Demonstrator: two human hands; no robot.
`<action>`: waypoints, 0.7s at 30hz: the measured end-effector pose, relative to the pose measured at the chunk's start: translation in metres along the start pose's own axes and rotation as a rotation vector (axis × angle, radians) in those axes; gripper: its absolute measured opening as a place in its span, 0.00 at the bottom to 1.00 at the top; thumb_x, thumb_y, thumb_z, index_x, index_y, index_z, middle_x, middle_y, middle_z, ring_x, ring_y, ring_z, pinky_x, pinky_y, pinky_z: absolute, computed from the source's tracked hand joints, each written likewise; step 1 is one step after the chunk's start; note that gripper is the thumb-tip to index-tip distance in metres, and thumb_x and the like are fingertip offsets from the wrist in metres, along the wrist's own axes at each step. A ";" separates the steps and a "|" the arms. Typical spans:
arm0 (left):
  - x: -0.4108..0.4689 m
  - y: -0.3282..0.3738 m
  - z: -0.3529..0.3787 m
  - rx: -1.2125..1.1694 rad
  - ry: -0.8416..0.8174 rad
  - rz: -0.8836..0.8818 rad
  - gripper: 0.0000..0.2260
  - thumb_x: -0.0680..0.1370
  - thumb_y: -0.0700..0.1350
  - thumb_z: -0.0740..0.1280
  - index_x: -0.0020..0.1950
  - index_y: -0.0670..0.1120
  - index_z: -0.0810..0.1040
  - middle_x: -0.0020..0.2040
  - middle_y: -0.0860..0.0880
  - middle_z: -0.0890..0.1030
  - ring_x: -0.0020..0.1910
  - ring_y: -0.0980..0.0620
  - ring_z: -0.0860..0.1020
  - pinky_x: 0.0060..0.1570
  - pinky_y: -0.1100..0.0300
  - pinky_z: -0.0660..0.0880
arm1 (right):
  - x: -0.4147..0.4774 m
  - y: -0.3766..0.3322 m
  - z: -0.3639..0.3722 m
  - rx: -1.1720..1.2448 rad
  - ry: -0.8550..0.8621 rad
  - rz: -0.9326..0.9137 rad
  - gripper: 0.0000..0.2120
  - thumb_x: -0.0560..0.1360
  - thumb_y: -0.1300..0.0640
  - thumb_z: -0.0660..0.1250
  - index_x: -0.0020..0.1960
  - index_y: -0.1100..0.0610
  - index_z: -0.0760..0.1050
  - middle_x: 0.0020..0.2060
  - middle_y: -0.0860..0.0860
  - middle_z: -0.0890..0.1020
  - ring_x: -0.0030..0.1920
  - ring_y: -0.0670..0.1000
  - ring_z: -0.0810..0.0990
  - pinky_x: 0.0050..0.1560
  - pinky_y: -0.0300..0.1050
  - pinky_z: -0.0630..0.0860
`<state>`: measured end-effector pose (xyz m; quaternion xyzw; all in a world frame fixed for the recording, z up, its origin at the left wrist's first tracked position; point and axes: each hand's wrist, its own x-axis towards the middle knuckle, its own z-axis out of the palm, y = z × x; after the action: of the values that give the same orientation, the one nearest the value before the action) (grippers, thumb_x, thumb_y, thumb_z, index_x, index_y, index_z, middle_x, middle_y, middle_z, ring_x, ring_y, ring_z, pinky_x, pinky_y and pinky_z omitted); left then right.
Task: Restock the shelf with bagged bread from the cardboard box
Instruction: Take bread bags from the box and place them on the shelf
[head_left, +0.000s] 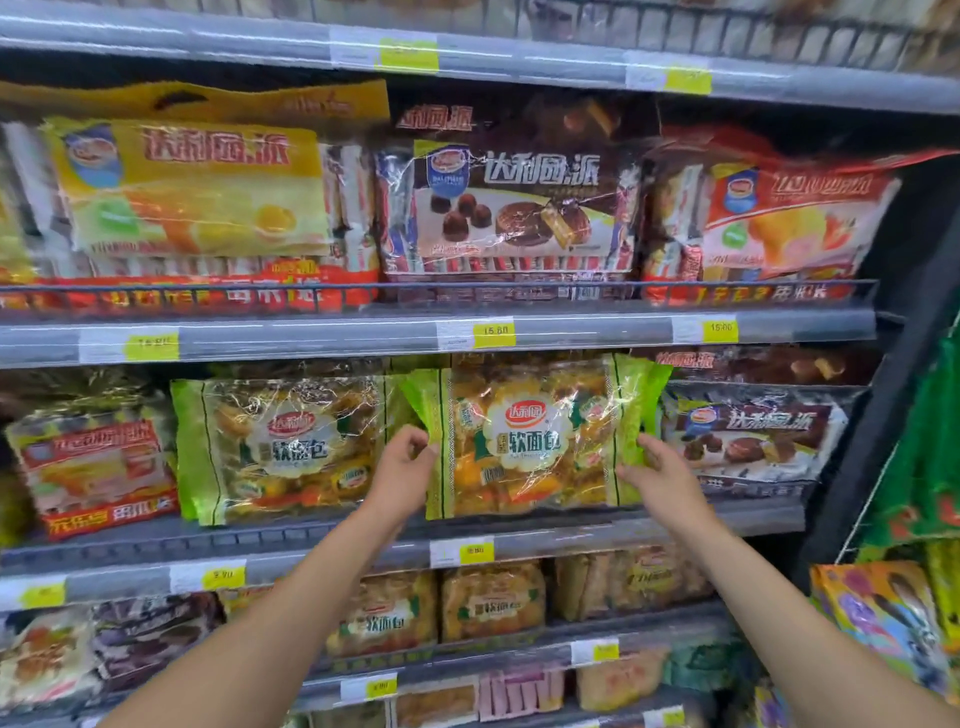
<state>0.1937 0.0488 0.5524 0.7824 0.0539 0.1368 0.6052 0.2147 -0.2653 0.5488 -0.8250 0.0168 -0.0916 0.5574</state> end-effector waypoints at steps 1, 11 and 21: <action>0.011 -0.002 0.000 -0.002 0.001 -0.003 0.05 0.83 0.44 0.63 0.49 0.45 0.73 0.42 0.46 0.75 0.39 0.49 0.71 0.43 0.49 0.75 | 0.009 -0.002 0.005 0.002 -0.016 0.011 0.30 0.78 0.60 0.69 0.78 0.54 0.63 0.78 0.54 0.64 0.75 0.54 0.66 0.71 0.51 0.64; 0.078 -0.042 0.027 0.084 0.011 -0.054 0.08 0.82 0.37 0.62 0.59 0.47 0.74 0.40 0.47 0.80 0.35 0.46 0.75 0.34 0.57 0.71 | 0.072 0.018 0.052 0.129 0.005 0.220 0.37 0.75 0.60 0.71 0.80 0.51 0.58 0.79 0.51 0.61 0.76 0.56 0.64 0.75 0.63 0.62; 0.054 -0.065 0.022 0.393 -0.106 0.006 0.18 0.80 0.40 0.68 0.68 0.45 0.68 0.63 0.47 0.74 0.59 0.48 0.76 0.58 0.56 0.74 | 0.081 0.037 0.053 -0.301 0.021 0.128 0.38 0.72 0.50 0.74 0.76 0.55 0.61 0.71 0.55 0.71 0.65 0.58 0.76 0.68 0.58 0.73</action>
<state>0.2564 0.0589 0.4925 0.8917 0.0453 0.0840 0.4424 0.3061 -0.2411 0.5059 -0.8954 0.0886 -0.0611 0.4321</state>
